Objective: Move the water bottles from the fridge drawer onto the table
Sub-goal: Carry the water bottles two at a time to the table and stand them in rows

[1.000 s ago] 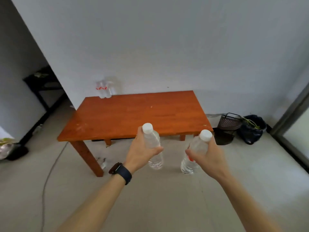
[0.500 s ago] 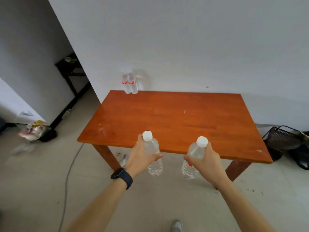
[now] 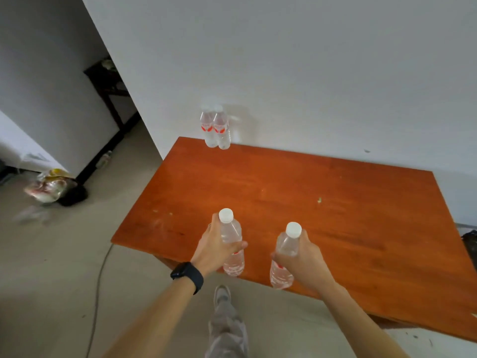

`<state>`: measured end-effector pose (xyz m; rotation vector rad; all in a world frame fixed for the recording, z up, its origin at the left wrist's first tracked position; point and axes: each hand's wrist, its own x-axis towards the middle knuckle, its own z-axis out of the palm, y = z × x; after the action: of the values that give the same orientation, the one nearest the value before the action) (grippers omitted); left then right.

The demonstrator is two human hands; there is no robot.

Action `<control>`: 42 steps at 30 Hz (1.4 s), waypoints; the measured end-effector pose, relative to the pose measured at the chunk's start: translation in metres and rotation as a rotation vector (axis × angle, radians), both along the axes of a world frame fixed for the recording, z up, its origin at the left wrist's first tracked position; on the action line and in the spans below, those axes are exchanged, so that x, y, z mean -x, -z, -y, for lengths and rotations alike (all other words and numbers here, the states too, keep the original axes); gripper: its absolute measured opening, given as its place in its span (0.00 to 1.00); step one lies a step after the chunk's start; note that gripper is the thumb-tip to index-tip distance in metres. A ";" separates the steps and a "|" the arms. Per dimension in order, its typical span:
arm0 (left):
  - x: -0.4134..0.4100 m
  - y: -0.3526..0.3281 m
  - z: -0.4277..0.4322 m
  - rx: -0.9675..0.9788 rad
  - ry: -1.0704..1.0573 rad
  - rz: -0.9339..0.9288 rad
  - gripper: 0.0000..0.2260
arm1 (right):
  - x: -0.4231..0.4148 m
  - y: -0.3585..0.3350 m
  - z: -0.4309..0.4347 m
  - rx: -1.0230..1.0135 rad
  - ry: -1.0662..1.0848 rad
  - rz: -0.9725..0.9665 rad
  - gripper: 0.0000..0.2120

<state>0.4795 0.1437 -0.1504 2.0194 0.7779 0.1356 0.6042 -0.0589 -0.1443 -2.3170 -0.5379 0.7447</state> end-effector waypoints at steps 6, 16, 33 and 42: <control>-0.084 0.027 -0.094 0.021 0.106 -0.058 0.33 | -0.060 0.027 -0.089 -0.015 0.053 -0.086 0.25; -0.209 0.023 -0.209 -0.043 0.246 -0.111 0.37 | -0.146 0.031 -0.205 -0.049 0.119 -0.115 0.24; -0.382 0.000 -0.328 -0.900 0.484 0.010 0.28 | -0.318 0.040 -0.354 -0.261 0.196 0.096 0.31; -0.399 0.014 -0.358 -1.185 0.447 -0.076 0.24 | -0.344 0.057 -0.382 -0.267 0.141 0.142 0.35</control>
<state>0.8783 0.5017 -0.1646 3.2765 0.2300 0.3086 0.9486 0.3232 -0.2017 -2.1411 -0.4972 0.4167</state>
